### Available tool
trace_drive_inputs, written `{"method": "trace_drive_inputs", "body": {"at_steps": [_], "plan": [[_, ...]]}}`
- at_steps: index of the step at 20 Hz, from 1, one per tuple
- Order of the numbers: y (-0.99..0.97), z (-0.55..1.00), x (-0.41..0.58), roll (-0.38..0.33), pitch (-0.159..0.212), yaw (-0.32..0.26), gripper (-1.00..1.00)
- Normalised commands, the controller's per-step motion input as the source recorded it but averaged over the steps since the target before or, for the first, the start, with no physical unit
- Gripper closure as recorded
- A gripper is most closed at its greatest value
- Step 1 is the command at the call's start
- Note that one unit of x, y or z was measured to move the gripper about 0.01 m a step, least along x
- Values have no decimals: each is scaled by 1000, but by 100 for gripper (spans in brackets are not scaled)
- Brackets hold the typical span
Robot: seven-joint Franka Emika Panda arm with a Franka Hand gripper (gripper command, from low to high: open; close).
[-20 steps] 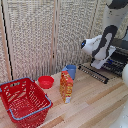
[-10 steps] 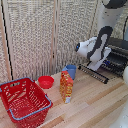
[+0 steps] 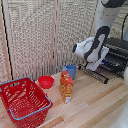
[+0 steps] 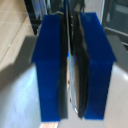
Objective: Kindly position your hand close to the oven tray's handle. Softly yet firmly grasp the handle using your hand. Slowly and with caution, draw the tray out until it is fully stretched out.
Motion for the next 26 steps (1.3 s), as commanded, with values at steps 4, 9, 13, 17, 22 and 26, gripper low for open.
{"method": "trace_drive_inputs", "body": {"at_steps": [4, 9, 13, 17, 22, 26], "plan": [[876, 62, -29, -84, -8, -10, 100], [394, -17, 16, -37, 38, 3, 100], [17, -71, 40, 42, 85, 41, 100], [19, 33, 167, 1, 33, -11, -100], [0, 438, 234, -4, 0, -24, -100], [1, 692, 178, 86, -1, 0, -100]]}}
